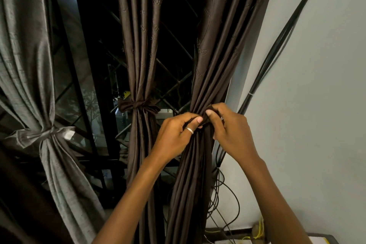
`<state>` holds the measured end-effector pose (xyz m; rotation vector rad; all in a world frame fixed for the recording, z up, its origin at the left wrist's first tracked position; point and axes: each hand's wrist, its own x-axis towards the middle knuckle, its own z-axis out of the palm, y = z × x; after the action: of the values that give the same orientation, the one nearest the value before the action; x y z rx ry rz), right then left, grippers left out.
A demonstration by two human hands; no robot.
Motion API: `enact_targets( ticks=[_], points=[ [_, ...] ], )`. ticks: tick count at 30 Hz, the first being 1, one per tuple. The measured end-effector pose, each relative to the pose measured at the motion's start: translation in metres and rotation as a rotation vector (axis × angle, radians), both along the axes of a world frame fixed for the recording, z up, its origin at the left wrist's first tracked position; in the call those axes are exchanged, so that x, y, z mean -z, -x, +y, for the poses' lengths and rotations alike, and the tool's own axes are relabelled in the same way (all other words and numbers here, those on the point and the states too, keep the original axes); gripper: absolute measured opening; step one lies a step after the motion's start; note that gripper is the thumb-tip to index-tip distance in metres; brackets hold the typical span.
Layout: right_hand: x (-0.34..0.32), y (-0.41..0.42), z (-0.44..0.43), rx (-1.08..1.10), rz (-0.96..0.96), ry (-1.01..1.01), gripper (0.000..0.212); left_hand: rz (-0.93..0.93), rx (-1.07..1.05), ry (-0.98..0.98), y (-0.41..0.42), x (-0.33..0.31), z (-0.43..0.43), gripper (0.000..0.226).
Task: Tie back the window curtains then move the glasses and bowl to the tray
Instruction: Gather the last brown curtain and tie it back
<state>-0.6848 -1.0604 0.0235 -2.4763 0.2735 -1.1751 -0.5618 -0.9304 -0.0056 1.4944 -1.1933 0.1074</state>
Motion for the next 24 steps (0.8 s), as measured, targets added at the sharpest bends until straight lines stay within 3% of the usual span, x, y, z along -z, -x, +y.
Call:
enact_targets(
  ticks=[4, 10, 15, 21, 24],
  points=[
    [-0.001, -0.01, 0.004, 0.037, -0.064, 0.003, 0.012, 0.147, -0.014, 0.12, 0.011, 0.007, -0.001, 0.03],
    [-0.001, -0.014, 0.007, 0.031, -0.182, 0.032, 0.024, 0.409, 0.062, 0.161, 0.015, 0.004, 0.0, 0.024],
    [0.007, -0.011, 0.004, 0.0, -0.221, 0.061, 0.01, 0.382, 0.095, 0.163, 0.016, 0.003, 0.0, 0.016],
    [0.017, -0.005, -0.003, -0.064, -0.051, 0.155, 0.025, 0.351, 0.052, 0.173, 0.014, 0.004, -0.004, 0.01],
    [0.023, -0.003, -0.005, -0.011, 0.042, 0.194, 0.025, 0.229, -0.062, 0.114, 0.009, 0.004, -0.007, 0.016]
  ],
)
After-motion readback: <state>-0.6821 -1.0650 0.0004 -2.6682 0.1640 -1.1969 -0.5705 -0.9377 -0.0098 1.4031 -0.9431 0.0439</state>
